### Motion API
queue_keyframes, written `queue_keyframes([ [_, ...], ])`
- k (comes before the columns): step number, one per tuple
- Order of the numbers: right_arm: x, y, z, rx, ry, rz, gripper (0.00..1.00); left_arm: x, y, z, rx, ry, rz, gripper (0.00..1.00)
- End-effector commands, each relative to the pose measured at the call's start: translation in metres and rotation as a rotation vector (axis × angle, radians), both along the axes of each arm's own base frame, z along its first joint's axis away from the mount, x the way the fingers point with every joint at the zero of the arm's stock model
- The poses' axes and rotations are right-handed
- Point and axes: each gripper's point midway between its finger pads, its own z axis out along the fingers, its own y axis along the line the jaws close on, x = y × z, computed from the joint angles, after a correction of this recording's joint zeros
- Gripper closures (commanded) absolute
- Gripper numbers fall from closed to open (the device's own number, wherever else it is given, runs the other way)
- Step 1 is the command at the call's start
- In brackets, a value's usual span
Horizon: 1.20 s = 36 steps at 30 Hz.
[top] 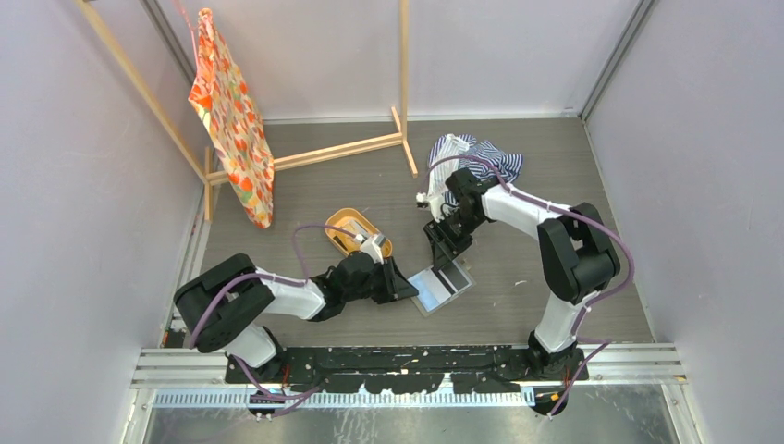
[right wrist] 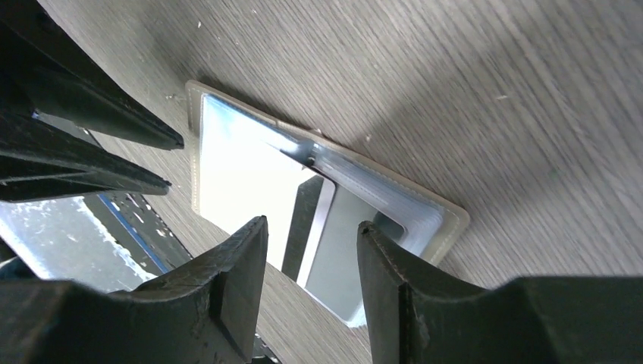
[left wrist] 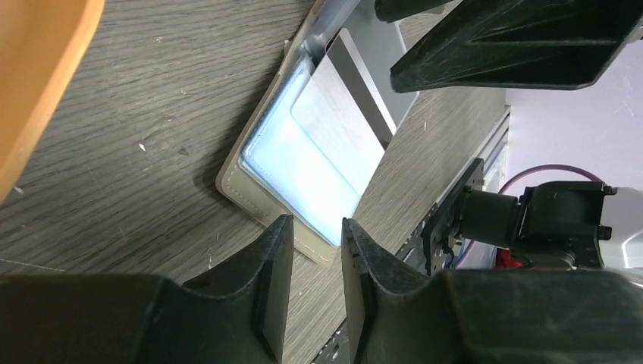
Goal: Put the credit cards into the card holder
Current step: Insert the credit card into the card holder.
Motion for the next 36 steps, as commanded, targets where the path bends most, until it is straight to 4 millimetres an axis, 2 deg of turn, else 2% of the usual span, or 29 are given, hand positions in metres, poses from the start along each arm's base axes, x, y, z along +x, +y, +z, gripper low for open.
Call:
queue_keyframes([
  [1,0.006,-0.006,0.021,-0.007,-0.099,0.042,0.49,0.006,-0.001,0.014,-0.014,-0.047,0.011,0.69],
  [9,-0.017,-0.002,0.006,-0.024,0.017,0.107,0.58,0.007,-0.002,0.010,-0.003,-0.028,0.019,0.72],
  [23,-0.026,0.005,-0.005,-0.055,0.068,0.133,0.59,0.004,-0.004,-0.008,0.020,0.012,0.010,0.78],
  [36,-0.039,0.019,-0.008,-0.022,0.150,0.155,0.59,0.004,-0.008,-0.011,0.001,0.023,0.007,0.79],
])
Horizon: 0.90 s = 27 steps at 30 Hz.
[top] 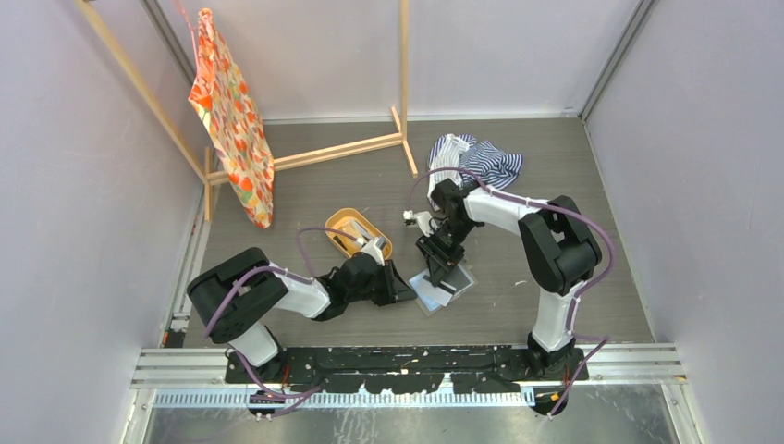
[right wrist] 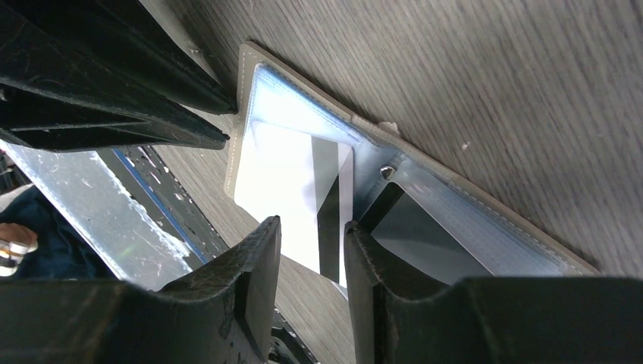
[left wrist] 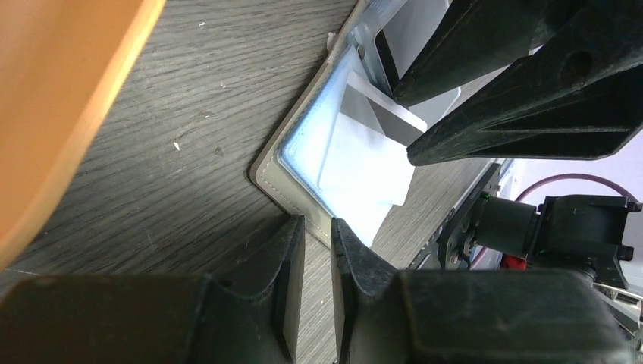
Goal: Put the credit cards into the card holder
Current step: Insert the credit card into the card holder.
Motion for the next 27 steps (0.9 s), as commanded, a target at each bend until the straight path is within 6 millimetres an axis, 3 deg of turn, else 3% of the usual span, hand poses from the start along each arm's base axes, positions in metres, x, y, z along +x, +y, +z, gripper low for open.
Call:
queue_keyframes([
  [1,-0.002,0.010,0.004,0.026,0.028,0.015,0.59,0.005,-0.008,0.008,-0.026,-0.026,-0.002,0.79],
  [5,-0.004,0.009,0.011,0.038,0.019,0.033,0.59,0.005,-0.007,0.006,-0.024,-0.023,0.003,0.79],
  [9,-0.001,-0.005,0.021,0.014,-0.051,0.074,0.59,0.005,-0.006,0.006,-0.025,-0.021,0.004,0.79],
  [14,-0.016,-0.021,0.037,0.060,-0.088,0.216,0.59,0.004,-0.006,0.007,-0.026,-0.021,0.004,0.79],
  [20,-0.012,-0.035,0.042,0.141,-0.373,0.412,0.62,0.004,-0.005,0.008,-0.026,-0.024,0.004,0.78],
  [24,0.013,-0.041,0.037,0.144,-0.680,0.553,0.38,0.005,-0.003,0.009,-0.017,-0.033,0.007,0.78],
  [27,0.015,-0.040,0.030,0.151,-0.738,0.627,0.26,0.006,-0.003,0.011,-0.009,-0.041,0.006,0.77],
])
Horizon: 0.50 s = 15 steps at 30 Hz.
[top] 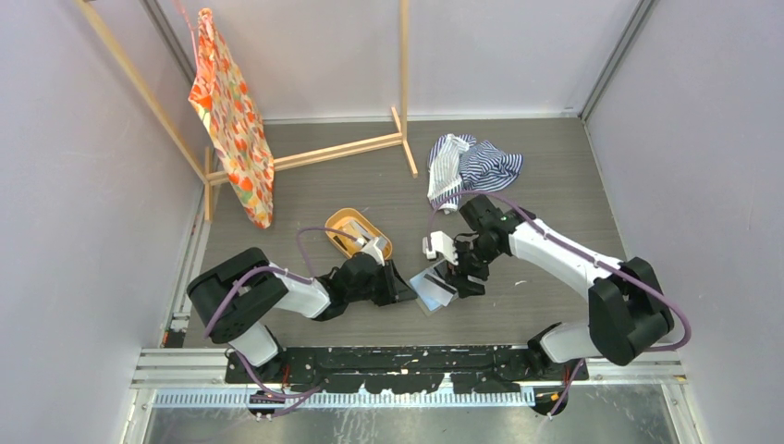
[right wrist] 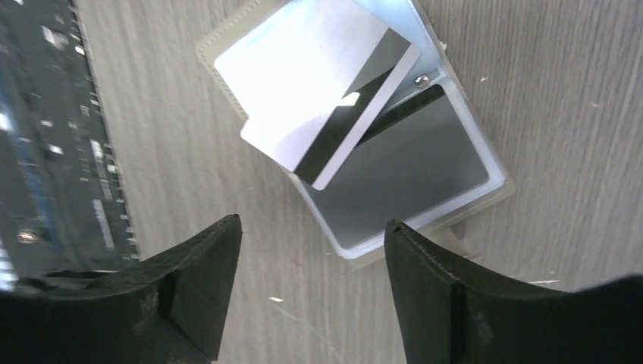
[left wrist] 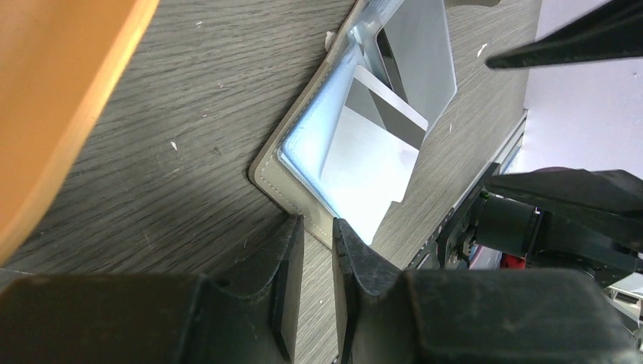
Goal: Put the credit cards into the card holder
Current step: Insert the credit card into the card holder.
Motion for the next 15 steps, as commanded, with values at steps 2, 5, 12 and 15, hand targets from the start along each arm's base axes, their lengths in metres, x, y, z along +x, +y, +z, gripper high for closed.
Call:
queue_keyframes([
  [2,0.033,0.014,-0.012,0.022,-0.263,0.174,0.21,0.006,-0.003,0.012,-0.009,-0.045,0.004,0.76],
  [5,0.031,0.020,-0.025,-0.027,-0.316,0.218,0.15,0.007,-0.003,0.015,-0.011,-0.052,0.005,0.75],
  [12,0.039,0.024,-0.034,-0.079,-0.386,0.210,0.13,0.007,-0.002,0.015,-0.004,-0.052,0.005,0.74],
  [15,0.034,0.026,-0.037,-0.085,-0.386,0.233,0.13,0.007,-0.004,0.014,-0.007,-0.050,0.001,0.75],
])
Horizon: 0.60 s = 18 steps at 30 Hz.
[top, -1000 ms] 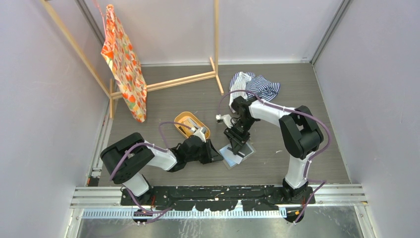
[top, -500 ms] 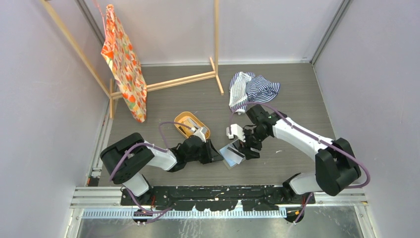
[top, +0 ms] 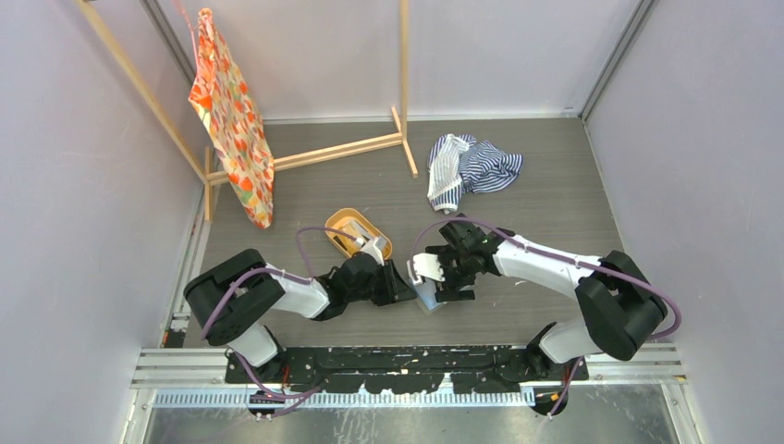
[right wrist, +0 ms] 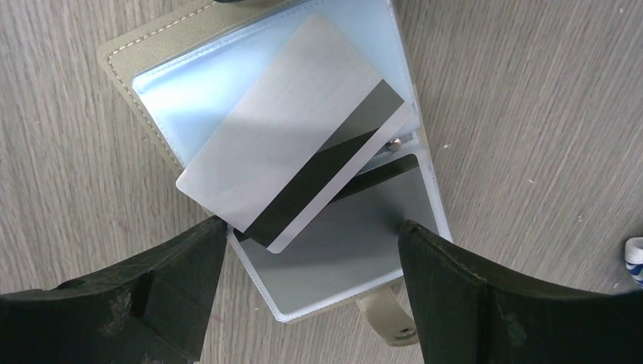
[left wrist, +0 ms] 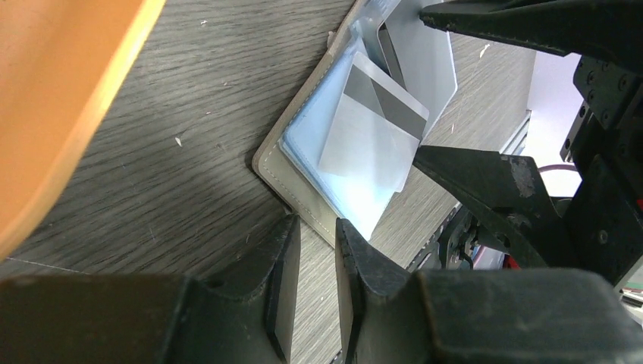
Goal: Put the credit cards into the card holder
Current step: Insert the credit card into the card holder.
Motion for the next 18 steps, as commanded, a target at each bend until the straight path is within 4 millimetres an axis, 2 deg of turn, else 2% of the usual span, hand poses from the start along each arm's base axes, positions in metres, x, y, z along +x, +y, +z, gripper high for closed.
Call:
queue_keyframes([
  [1,0.011,0.007,0.001,0.003,-0.074,0.018,0.13,0.007,-0.007,0.012,-0.019,-0.049,-0.004,0.75],
  [18,-0.004,0.024,0.006,0.057,0.010,-0.037,0.15,0.007,-0.007,0.001,-0.013,-0.034,-0.001,0.75],
])
